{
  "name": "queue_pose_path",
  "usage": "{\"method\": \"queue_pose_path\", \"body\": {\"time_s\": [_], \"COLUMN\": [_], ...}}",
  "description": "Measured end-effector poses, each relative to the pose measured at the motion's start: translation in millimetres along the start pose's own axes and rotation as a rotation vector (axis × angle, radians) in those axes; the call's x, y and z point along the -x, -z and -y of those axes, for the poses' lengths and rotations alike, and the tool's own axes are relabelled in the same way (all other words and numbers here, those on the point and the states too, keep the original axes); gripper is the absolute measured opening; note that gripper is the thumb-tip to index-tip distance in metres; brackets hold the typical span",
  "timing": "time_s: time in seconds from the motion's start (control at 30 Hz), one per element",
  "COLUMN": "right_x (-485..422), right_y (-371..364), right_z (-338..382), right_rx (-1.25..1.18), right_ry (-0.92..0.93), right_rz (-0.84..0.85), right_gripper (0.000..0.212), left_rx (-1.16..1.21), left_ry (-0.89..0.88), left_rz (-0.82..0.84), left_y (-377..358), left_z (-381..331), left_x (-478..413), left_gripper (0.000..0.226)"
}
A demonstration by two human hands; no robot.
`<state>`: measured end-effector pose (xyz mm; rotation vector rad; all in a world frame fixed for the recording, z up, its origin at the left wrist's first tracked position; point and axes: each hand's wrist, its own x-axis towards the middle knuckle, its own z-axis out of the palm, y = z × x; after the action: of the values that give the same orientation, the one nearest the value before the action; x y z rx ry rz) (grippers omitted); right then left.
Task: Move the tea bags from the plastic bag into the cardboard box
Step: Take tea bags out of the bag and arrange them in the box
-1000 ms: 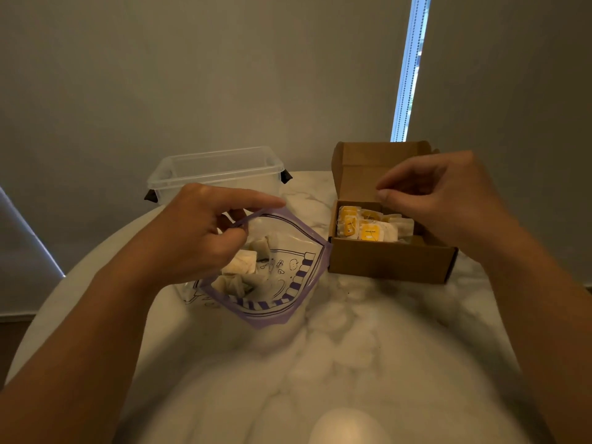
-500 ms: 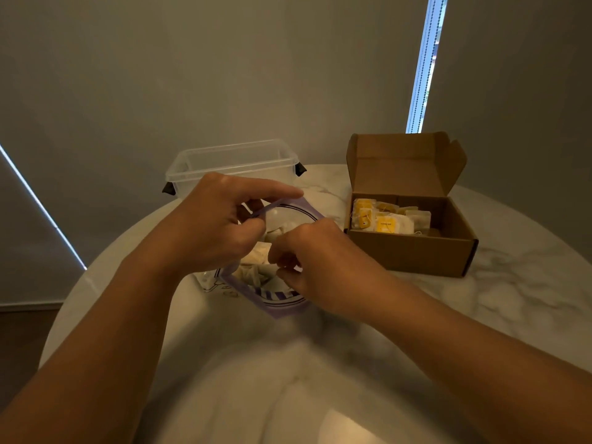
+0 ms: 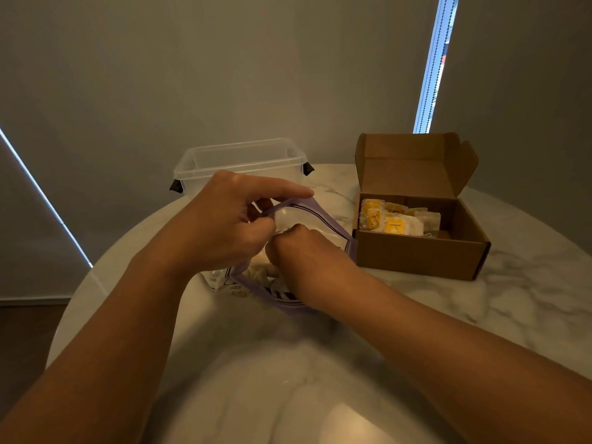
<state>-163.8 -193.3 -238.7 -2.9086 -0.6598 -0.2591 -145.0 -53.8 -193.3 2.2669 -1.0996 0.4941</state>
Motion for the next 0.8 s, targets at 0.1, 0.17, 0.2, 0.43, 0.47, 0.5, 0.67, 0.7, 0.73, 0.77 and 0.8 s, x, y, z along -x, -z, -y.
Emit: {"method": "queue_pose_path", "body": {"time_s": [0.1, 0.17, 0.2, 0.43, 0.47, 0.5, 0.67, 0.7, 0.73, 0.77, 0.8], "right_x": [2, 6, 9, 23, 24, 25, 28, 25, 21, 16, 11], "right_y": [-3, -1, 3, 11, 11, 12, 23, 23, 22, 20, 19], "right_z": [-6, -11, -12, -18, -19, -20, -19, -19, -18, -16, -15], "right_rx": [-0.036, -0.124, -0.161, -0.178, -0.155, -0.137, -0.163, -0.16, -0.152, -0.141, -0.132], "right_ry": [-0.015, -0.023, -0.025, -0.008, 0.01, 0.039, 0.155, 0.144, 0.139, 0.142, 0.15], "right_rz": [-0.05, -0.084, -0.1, -0.122, -0.1, -0.063, 0.008, 0.004, 0.003, 0.006, 0.017], "right_gripper": [0.013, 0.009, 0.008, 0.018, 0.018, 0.018, 0.014, 0.015, 0.014, 0.014, 0.014], "left_rx": [-0.003, -0.005, -0.005, -0.005, -0.005, -0.006, 0.002, 0.003, 0.002, 0.001, -0.002], "left_ry": [-0.006, -0.01, -0.013, -0.016, -0.02, -0.025, -0.024, -0.02, -0.014, -0.009, -0.005], "left_rz": [-0.003, -0.002, -0.002, -0.002, -0.001, -0.001, -0.009, -0.008, -0.005, -0.002, 0.0], "left_y": [0, 0, 0, 1, 1, 1, 2, 2, 2, 2, 2], "left_z": [0, 0, 1, 1, 0, 0, -1, -1, -1, 0, 0], "left_x": [0, 0, 0, 0, 0, 0, 0, 0, 0, 0, 0], "left_gripper": [0.051, 0.051, 0.051, 0.051, 0.052, 0.051, 0.05, 0.051, 0.051, 0.052, 0.052]}}
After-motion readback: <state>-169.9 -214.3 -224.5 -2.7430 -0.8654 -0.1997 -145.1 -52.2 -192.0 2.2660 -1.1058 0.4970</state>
